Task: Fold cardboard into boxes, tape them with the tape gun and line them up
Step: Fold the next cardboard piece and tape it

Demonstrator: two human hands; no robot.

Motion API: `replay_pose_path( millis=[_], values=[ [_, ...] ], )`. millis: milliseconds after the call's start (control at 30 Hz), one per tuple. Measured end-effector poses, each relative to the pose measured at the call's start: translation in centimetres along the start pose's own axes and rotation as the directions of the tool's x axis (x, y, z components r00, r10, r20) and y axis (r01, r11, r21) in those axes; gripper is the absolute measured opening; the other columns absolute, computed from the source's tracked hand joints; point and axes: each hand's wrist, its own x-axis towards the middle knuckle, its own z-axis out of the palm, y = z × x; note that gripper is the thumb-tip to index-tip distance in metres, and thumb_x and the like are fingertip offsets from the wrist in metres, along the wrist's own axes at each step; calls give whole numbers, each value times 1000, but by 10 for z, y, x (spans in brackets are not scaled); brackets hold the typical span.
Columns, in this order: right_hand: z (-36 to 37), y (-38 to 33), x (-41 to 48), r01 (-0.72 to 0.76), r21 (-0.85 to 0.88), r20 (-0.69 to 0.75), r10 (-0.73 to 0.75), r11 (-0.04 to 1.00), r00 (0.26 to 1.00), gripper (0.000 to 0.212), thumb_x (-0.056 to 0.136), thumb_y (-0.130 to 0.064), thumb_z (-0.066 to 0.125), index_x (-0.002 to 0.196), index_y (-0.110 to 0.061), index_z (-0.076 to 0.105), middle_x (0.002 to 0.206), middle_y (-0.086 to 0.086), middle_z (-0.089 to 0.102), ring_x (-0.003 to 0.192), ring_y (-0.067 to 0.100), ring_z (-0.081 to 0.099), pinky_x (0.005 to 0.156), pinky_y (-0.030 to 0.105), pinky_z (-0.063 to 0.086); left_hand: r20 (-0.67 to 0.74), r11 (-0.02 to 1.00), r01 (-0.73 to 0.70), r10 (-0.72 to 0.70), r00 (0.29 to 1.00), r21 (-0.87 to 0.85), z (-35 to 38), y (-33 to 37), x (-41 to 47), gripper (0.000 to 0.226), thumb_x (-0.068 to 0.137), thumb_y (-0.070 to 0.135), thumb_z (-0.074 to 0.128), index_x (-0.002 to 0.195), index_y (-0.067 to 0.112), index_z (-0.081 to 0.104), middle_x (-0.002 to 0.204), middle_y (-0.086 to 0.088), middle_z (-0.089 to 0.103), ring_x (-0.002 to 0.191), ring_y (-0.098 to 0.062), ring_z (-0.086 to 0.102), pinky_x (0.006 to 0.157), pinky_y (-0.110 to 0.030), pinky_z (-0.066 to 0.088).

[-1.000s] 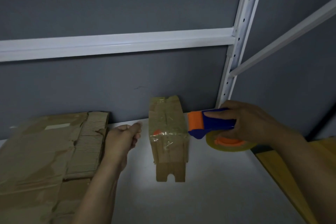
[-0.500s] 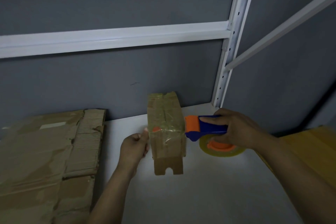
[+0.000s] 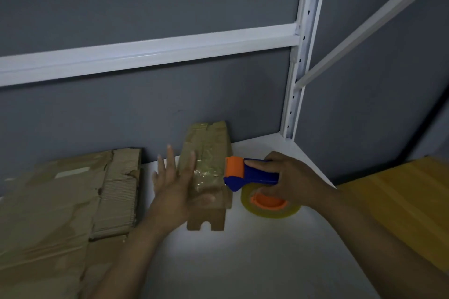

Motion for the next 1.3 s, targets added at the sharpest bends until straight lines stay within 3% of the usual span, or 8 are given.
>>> replay_pose_path(
  millis=[100, 300, 567, 700, 767, 933, 1200, 1300],
  values=[
    [-1, -2, 1, 31, -43, 12, -31, 999, 999, 70, 84, -42, 69, 137, -56, 25, 112, -12, 45, 97, 4, 47, 78, 11, 38, -34, 897, -298, 327, 945, 327, 4, 0, 6, 93, 81, 82, 32, 154, 29, 8, 163, -3, -3, 149, -24, -8, 118, -37, -11],
    [0, 3, -7, 85, -163, 20, -82, 983, 996, 74, 87, -54, 59, 148, -43, 19, 121, -9, 41, 101, 5, 42, 67, 5, 28, -23, 904, -214, 240, 971, 369, 15, 19, 7, 82, 82, 81, 29, 148, 32, 27, 150, -1, 39, 139, -25, 34, 112, -36, 13],
    [-17, 30, -35, 141, -310, 45, -133, 940, 990, 78, 88, -52, 58, 151, -32, 18, 133, -3, 41, 118, 12, 45, 79, 12, 32, 38, 920, -126, 120, 992, 372, 14, 24, 8, 89, 71, 76, 46, 149, 36, 28, 156, 2, 30, 144, -22, 26, 116, -35, 9],
    [-2, 21, -35, 165, -444, -31, -200, 881, 979, 82, 47, -48, 91, 120, -21, 65, 87, 7, 62, 69, 20, 63, 51, 25, 48, 35, 915, -107, 101, 994, 388, 20, 31, 11, 94, 69, 76, 54, 148, 41, 18, 158, 5, 23, 146, -19, 20, 116, -31, 2],
    [5, 8, -32, 117, -493, -36, -155, 862, 987, 78, 55, -47, 88, 125, -23, 61, 94, 10, 62, 77, 23, 63, 57, 31, 51, 30, 916, -107, 103, 994, 386, 21, 34, 11, 93, 71, 70, 63, 148, 40, 20, 157, 4, 26, 145, -20, 22, 115, -32, 4],
    [8, 0, -22, 24, -414, -87, -66, 910, 994, 68, 91, -45, 57, 149, -28, 25, 128, 10, 45, 111, 26, 50, 87, 31, 43, 10, 922, -117, 122, 992, 368, 24, 37, 10, 91, 69, 76, 52, 147, 34, 31, 151, -4, 40, 138, -28, 37, 113, -48, 27],
    [-4, -1, -25, -98, -246, -32, 93, 964, 995, 50, 84, -33, 62, 133, -33, 50, 110, 4, 57, 95, 24, 59, 74, 28, 45, 23, 906, -48, 42, 999, 421, 24, 60, 7, 97, 66, 74, 51, 150, 32, 27, 156, -2, 30, 142, -27, 28, 115, -41, 17],
    [-10, 22, -34, -169, 26, -1, 169, 985, 986, 52, 82, -34, 66, 132, -39, 51, 116, -8, 62, 97, 12, 57, 73, 15, 43, -40, 912, -1, 20, 999, 410, 24, 63, 2, 99, 64, 82, 39, 150, 38, 22, 156, 0, 27, 142, -26, 26, 114, -41, 18]
  ],
)
